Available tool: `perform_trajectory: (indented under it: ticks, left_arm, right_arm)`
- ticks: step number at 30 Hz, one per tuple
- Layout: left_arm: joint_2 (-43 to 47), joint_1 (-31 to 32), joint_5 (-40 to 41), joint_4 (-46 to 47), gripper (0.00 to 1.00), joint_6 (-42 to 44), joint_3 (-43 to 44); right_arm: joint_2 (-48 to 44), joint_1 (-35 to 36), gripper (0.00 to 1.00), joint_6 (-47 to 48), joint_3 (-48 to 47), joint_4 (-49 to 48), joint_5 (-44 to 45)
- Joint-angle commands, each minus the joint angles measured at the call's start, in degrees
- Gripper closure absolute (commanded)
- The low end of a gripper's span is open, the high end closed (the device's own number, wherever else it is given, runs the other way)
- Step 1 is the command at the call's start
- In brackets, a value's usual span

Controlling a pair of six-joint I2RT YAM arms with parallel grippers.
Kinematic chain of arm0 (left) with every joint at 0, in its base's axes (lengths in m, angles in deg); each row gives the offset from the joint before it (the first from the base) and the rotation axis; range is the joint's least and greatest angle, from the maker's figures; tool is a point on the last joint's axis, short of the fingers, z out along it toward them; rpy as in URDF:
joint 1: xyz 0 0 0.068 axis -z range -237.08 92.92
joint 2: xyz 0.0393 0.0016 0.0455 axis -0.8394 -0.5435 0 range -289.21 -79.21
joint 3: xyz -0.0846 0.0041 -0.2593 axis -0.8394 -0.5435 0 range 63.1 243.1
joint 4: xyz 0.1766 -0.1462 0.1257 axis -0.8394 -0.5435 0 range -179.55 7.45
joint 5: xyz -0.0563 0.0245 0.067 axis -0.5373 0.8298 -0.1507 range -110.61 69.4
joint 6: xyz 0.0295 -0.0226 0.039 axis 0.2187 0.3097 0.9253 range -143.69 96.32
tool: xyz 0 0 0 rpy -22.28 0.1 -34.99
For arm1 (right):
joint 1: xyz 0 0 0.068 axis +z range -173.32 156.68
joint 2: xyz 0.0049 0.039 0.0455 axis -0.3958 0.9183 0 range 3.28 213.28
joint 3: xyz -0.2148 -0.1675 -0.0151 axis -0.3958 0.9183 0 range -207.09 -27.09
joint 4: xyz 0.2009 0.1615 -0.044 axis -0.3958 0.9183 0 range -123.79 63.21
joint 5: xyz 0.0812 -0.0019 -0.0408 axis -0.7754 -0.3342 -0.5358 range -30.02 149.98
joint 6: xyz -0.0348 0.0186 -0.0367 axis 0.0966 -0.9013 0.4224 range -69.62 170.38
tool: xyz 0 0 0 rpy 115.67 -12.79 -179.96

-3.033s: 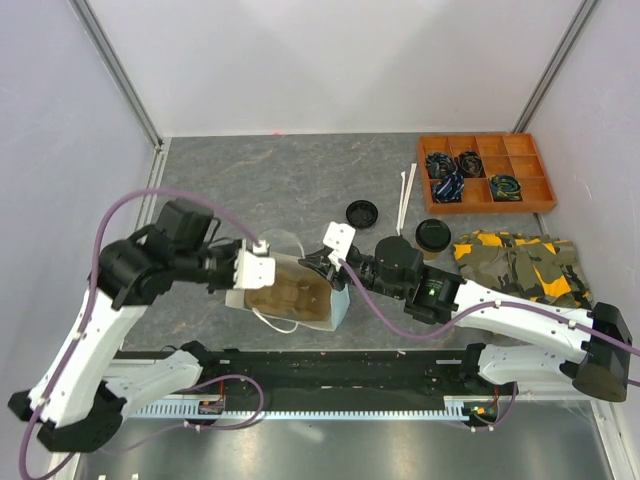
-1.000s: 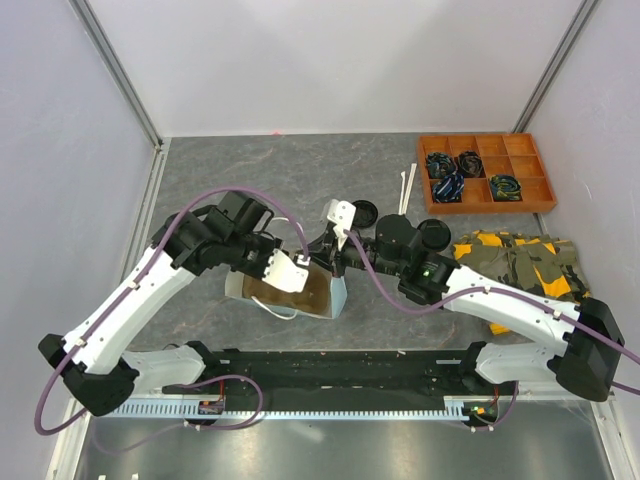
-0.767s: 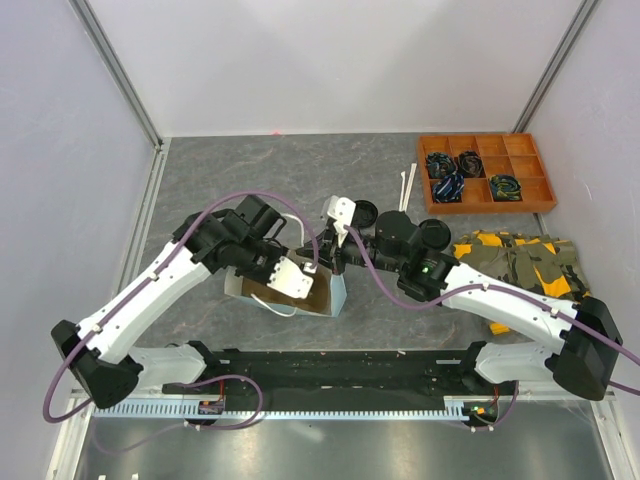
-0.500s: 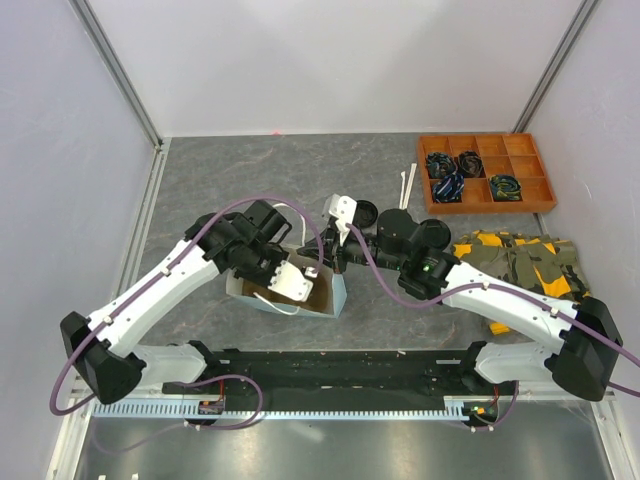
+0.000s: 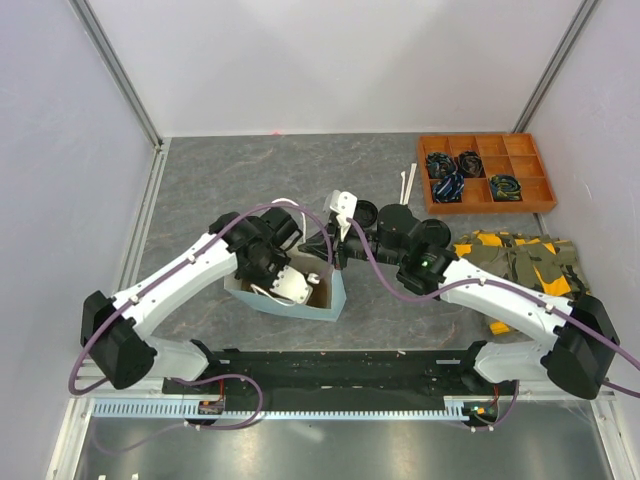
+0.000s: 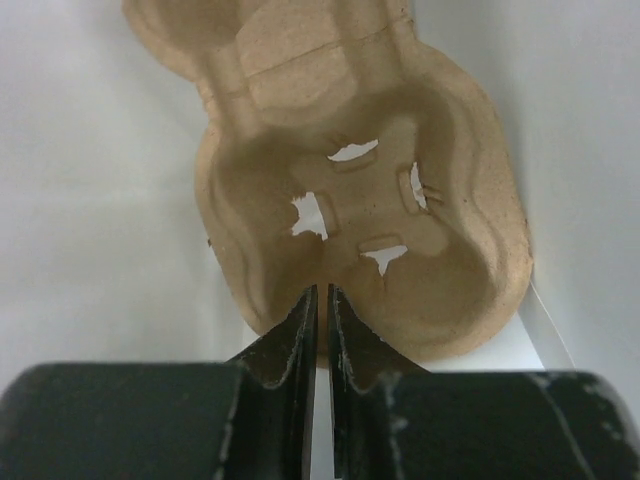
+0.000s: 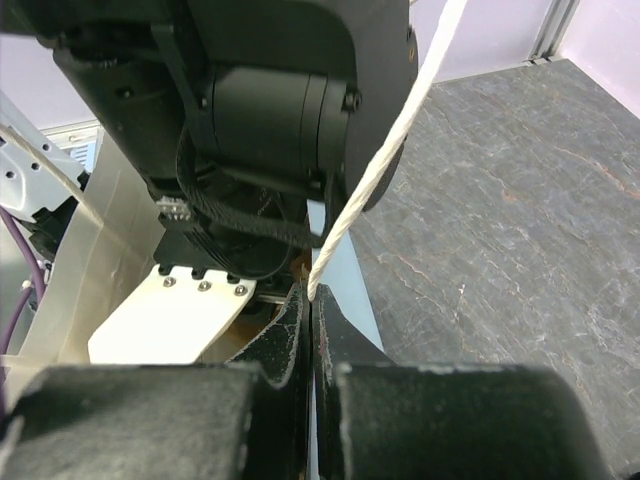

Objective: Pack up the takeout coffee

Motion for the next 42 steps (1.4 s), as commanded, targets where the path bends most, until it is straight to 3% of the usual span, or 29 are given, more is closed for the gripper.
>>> perform_trajectory:
  ticks: [1, 21, 28, 37, 42]
  left_arm:
    - [-2.5, 0.2, 2.9, -0.1, 0.85, 0.7, -1.8]
    - [-7.7, 0.1, 0.5, 11.1, 0.83, -0.8, -8.1]
    - [-3.8, 0.2, -0.4, 9.6, 0.82, -3.4, -1.7]
    - [1.7, 1.6, 0.8, 8.4, 0.69, -2.9, 1.7]
    - [2.5, 1.7, 2.0, 8.5, 0.74, -2.7, 1.2]
  right_arm:
    - [0.6, -0.8, 1.00, -0.5, -2.8, -4.3, -3.0]
    - [2.4, -3.8, 1.00, -0.5, -2.9, -6.5, -6.0]
    - [1.6, -4.1, 1.00, 0.4, -2.6, -5.8, -3.5]
    - [1.6, -4.2, 1.00, 2.1, -2.4, -5.5, -3.8]
    - [1.6, -4.4, 1.00, 2.7, -1.8, -5.5, -5.2]
